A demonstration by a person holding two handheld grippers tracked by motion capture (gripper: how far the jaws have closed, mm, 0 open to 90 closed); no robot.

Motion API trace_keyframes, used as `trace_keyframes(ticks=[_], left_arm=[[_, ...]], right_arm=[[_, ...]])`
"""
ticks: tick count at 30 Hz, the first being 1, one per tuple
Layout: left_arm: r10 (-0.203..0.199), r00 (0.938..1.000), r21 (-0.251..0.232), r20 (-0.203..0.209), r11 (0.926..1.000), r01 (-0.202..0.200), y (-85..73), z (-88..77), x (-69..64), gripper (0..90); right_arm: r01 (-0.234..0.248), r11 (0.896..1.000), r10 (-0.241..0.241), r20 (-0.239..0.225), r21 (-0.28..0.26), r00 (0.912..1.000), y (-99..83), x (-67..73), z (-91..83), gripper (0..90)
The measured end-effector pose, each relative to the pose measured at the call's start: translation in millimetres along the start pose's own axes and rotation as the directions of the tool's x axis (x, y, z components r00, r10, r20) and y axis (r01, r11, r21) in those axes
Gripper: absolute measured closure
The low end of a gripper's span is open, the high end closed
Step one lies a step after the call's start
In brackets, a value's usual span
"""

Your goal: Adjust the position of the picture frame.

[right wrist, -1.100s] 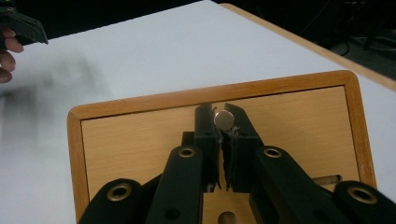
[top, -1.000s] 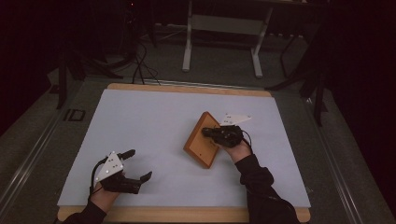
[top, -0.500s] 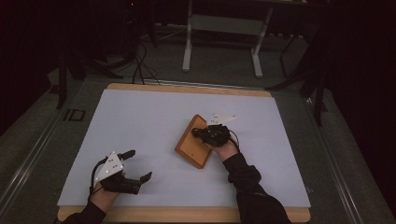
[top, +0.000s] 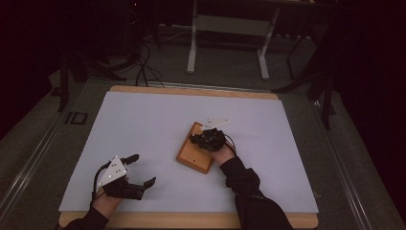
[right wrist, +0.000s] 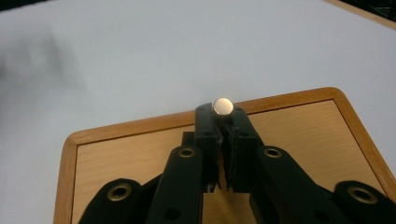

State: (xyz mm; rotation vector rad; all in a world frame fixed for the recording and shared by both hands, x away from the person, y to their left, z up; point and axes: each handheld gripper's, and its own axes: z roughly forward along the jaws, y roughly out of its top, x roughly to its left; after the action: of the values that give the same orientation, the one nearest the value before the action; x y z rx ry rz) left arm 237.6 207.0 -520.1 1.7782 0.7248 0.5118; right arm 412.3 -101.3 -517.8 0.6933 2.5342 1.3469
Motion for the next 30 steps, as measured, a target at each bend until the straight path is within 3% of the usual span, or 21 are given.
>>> trace_keyframes(ticks=[8, 12, 19, 21, 26, 30], left_arm=[[0.001, 1.0, 0.0, 0.001, 1.0, -0.001, -0.2, -0.3, -0.1, 1.4], [0.001, 1.0, 0.002, 0.0, 1.0, -0.001, -0.4, -0.1, 0.1, 1.3], [0.003, 1.0, 0.004, 0.001, 1.0, -0.003, -0.3, 0.3, -0.4, 1.4], [-0.003, 1.0, 0.004, -0.001, 1.0, 0.003, -0.5, 0.5, 0.0, 1.3], [-0.001, 1.0, 0.005, 0.0, 1.0, 0.001, -0.3, 1.0, -0.6, 1.3], [0.001, 1.0, 0.006, 0.003, 1.0, -0.001, -0.4, 0.8, -0.8, 1.3]], right_arm=[[0.034, 0.999, -0.034, 0.01, 0.025, 0.9994, -7.3, 6.6, 14.1, 85.2], [0.025, 1.0, -0.025, 0.005, 0.009, 0.9997, -9.4, 5.8, 14.1, 85.2], [0.029, 0.999, -0.03, 0.007, 0.026, 0.9995, -7.2, 6.6, 13.5, 82.4], [0.035, 0.999, -0.036, -0.013, -0.01, 0.9993, -1.2, 7.9, 5.6, 70.0], [0.031, 0.997, -0.035, -0.052, -0.075, 0.9981, 15.1, 5.2, -11.7, 66.7], [0.031, 0.997, -0.032, -0.017, -0.071, 0.9993, 22.9, -2.3, -14.7, 67.2]])
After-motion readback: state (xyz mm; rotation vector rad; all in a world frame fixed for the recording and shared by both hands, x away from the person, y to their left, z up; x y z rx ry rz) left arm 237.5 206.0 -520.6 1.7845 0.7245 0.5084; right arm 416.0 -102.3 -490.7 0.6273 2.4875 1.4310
